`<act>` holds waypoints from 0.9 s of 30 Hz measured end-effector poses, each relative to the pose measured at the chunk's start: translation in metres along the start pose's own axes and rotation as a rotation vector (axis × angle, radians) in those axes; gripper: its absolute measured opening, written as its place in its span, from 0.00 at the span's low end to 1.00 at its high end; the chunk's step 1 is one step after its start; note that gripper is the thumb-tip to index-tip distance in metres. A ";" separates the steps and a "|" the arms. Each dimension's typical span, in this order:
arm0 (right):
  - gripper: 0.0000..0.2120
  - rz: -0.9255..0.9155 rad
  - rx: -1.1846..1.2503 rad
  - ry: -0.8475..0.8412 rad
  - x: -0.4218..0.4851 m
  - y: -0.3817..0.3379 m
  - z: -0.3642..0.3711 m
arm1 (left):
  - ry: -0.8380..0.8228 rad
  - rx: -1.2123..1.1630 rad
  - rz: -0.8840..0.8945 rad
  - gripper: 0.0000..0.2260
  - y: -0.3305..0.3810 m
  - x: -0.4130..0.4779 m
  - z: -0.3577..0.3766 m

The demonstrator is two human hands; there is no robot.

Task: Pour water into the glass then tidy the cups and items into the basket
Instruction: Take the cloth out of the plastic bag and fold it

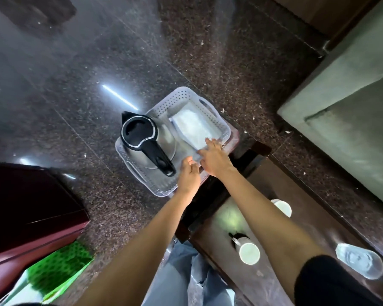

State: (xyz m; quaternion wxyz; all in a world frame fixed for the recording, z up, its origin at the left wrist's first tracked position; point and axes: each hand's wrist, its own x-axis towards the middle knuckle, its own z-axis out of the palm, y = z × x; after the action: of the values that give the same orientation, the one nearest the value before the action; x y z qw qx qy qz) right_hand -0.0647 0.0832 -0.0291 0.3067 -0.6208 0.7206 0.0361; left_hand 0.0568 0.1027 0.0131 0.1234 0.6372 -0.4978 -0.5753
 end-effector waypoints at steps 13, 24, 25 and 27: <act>0.28 0.081 -0.208 -0.143 0.037 -0.015 0.009 | 0.011 -0.095 -0.060 0.16 -0.009 0.006 -0.009; 0.13 0.216 0.893 0.612 -0.057 0.002 -0.039 | -0.045 -0.281 -0.059 0.20 0.033 -0.009 0.007; 0.11 0.255 0.967 0.647 -0.070 0.002 -0.040 | -0.057 -0.334 -0.047 0.21 0.038 -0.012 0.011; 0.08 0.316 1.077 0.698 -0.102 0.008 -0.040 | -0.098 -0.433 -0.023 0.22 0.046 -0.020 0.022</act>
State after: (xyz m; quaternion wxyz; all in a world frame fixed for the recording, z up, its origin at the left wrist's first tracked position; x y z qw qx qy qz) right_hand -0.0839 0.1566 0.0507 0.3139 -0.2429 0.7774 -0.4880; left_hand 0.0189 0.1058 0.0524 0.2262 0.5728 -0.3607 -0.7005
